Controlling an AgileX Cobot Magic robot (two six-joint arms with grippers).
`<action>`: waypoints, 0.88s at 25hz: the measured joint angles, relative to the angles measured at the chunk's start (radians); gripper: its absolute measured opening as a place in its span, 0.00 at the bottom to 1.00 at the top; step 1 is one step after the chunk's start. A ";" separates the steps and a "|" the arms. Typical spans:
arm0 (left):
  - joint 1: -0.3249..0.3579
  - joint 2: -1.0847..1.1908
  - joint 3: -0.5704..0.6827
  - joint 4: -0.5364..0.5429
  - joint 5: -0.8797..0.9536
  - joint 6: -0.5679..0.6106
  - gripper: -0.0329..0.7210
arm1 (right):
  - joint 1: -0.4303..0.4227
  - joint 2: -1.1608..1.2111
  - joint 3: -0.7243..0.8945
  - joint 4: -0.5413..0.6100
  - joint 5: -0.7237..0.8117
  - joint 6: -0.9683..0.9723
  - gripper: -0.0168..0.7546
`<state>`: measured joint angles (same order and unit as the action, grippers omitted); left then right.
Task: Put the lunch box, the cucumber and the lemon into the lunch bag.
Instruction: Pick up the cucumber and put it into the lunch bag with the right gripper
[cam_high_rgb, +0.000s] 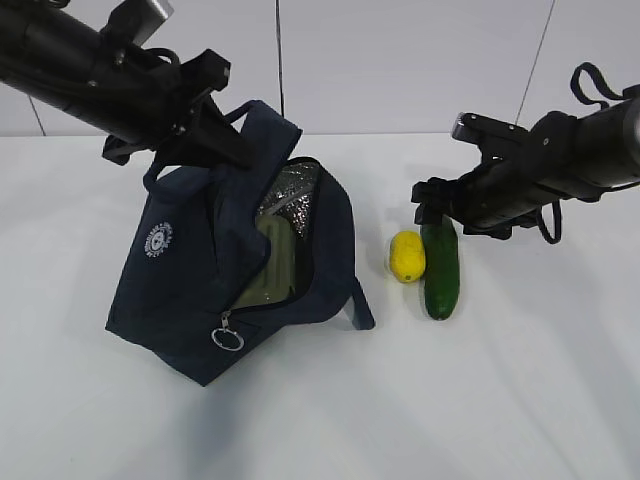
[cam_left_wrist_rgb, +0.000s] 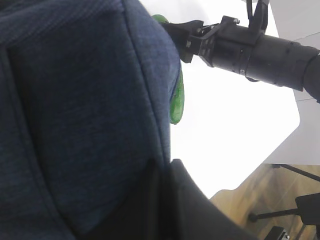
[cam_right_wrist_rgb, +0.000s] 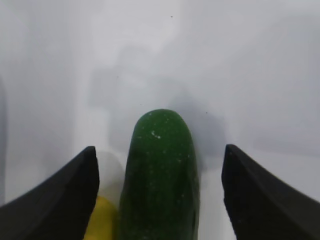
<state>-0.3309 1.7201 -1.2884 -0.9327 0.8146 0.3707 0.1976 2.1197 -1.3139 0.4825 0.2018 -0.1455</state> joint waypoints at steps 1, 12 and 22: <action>0.000 0.000 0.000 0.000 0.000 0.000 0.04 | 0.000 0.000 0.000 0.000 -0.001 0.000 0.77; 0.000 0.000 0.000 0.000 0.000 0.000 0.04 | -0.002 0.015 0.000 0.000 -0.002 0.000 0.77; 0.000 0.000 0.000 0.000 0.000 0.000 0.04 | -0.002 0.018 0.000 0.000 -0.002 0.000 0.65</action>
<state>-0.3309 1.7201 -1.2884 -0.9327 0.8146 0.3707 0.1961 2.1382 -1.3139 0.4825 0.1996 -0.1455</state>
